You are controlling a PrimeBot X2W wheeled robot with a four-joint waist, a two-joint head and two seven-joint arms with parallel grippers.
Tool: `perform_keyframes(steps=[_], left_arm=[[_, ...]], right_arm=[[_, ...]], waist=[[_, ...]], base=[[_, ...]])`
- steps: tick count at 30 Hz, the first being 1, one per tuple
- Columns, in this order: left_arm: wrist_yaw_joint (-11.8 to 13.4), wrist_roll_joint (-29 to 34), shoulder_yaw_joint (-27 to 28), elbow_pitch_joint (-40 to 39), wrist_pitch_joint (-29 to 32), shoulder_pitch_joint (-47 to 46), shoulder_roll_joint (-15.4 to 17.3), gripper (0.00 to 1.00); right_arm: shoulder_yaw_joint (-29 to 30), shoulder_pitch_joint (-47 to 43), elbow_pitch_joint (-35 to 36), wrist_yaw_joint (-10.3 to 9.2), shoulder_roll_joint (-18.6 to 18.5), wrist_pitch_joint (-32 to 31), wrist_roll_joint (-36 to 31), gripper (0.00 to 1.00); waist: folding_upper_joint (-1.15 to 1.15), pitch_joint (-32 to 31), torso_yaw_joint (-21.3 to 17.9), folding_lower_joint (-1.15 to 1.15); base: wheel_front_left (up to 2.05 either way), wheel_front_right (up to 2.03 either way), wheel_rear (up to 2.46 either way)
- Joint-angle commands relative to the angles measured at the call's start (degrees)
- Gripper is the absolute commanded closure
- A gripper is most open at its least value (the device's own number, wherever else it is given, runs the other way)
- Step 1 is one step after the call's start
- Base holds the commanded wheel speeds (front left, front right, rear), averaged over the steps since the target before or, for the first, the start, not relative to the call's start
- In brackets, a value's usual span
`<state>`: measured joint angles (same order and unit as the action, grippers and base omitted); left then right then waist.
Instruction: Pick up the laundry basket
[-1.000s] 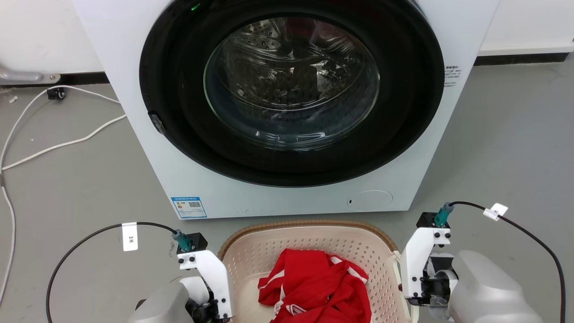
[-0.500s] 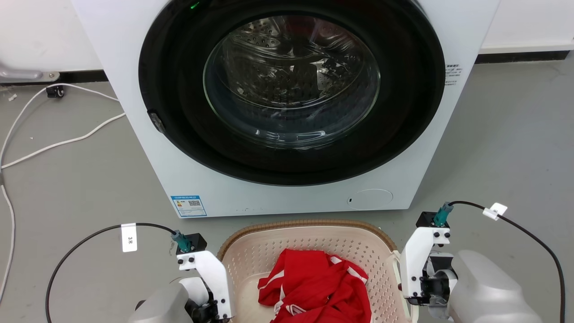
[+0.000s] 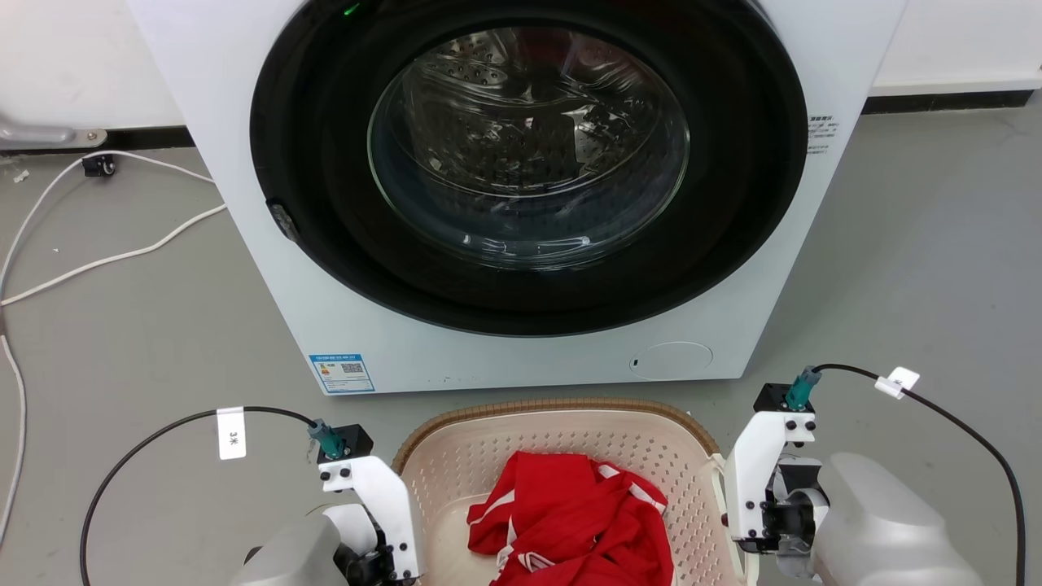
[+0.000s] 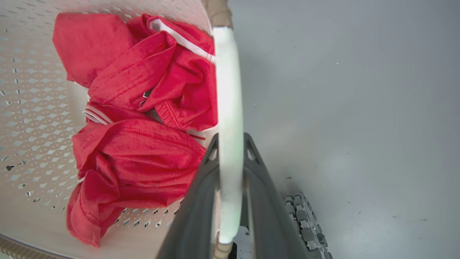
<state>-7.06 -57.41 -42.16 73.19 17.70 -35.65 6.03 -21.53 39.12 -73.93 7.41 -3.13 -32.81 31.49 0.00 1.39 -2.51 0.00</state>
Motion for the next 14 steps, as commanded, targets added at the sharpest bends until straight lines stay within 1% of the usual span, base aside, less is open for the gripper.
perform_keyframes(steps=[1,14], left_arm=[[-0.8,-0.3,-0.1,-0.4,-0.2,-0.2,-0.3,1.0],[-0.8,-1.2,-0.9,-0.2,-0.3,-0.3,-0.3,1.0]], right_arm=[[0.0,0.4,0.2,0.15,0.3,0.0,-0.5,1.0],[0.2,0.2,0.2,0.15,0.3,0.0,-1.1,1.0]], waist=[[0.0,0.0,0.0,0.0],[0.0,-0.1,0.1,0.0]], base=[[0.0,0.0,0.0],[0.0,0.0,0.0]])
